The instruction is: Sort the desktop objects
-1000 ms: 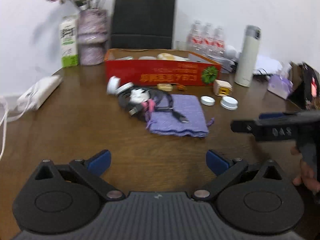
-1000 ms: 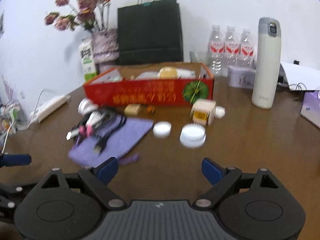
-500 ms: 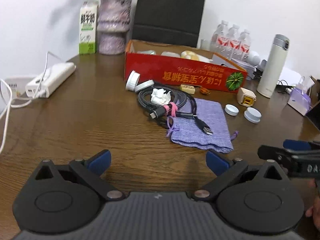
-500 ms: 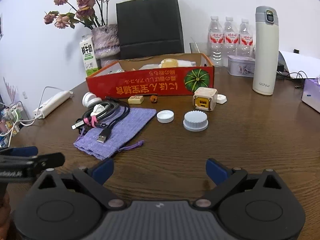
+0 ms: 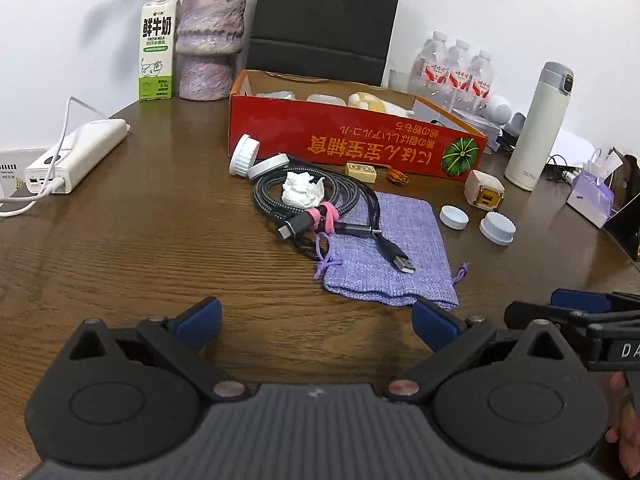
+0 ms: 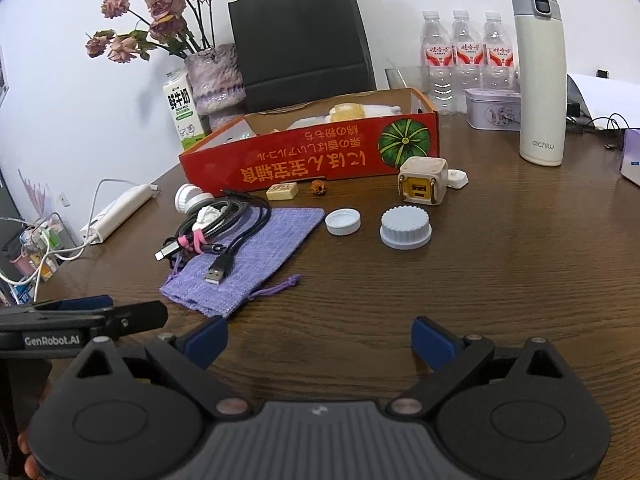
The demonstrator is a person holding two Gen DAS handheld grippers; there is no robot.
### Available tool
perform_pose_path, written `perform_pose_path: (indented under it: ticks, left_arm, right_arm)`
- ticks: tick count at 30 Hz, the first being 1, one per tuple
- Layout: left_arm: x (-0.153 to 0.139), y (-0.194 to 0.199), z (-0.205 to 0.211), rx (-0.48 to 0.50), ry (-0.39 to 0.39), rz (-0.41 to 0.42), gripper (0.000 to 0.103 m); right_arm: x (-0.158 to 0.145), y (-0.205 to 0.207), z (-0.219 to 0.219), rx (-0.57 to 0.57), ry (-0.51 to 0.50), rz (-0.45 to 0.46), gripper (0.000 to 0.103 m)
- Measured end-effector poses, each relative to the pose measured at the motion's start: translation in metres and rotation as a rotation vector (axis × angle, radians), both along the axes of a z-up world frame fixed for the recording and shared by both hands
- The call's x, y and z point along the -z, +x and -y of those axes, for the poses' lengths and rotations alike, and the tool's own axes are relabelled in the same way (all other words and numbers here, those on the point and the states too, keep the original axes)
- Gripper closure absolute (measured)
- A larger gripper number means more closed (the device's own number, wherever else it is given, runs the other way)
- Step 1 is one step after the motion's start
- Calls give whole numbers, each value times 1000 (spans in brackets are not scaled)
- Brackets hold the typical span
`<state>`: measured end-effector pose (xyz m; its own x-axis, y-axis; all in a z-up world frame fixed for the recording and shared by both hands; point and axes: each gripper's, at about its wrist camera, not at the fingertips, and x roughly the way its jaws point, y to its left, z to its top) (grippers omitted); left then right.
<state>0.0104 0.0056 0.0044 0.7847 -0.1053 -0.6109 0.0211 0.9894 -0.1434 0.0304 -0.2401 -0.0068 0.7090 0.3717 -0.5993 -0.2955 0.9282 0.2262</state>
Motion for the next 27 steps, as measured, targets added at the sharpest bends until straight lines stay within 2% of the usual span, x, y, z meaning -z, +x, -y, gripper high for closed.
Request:
perform_pose_path:
  ticks: [9, 13, 15, 17, 21, 25, 26, 27]
  left_arm:
    - [-18, -2, -9, -16, -44, 85, 0]
    - [-40, 25, -8, 12, 4, 138, 0]
    - [-49, 49, -7, 12, 77, 125, 0]
    - [-54, 70, -12, -7, 118, 106, 0]
    - [-52, 111, -38, -125, 92, 59, 0]
    - [-44, 146, -53, -149, 49, 34, 1]
    - [-41, 150, -54, -160, 53, 30, 4]
    - [-38, 155, -55, -172, 54, 16, 14]
  right_arm:
    - [-3, -5, -7, 8, -73, 39, 5]
    - [-11, 0, -4, 36, -92, 69, 7]
    - [-16, 9, -3, 49, -103, 72, 11]
    - [-22, 23, -2, 61, -114, 68, 13]
    - [-30, 55, 0, 68, -114, 64, 17]
    - [-35, 102, 9, 142, -108, 37, 21]
    - [-34, 116, 11, 165, -109, 24, 21]
    - [-32, 132, 13, 183, -118, 8, 21]
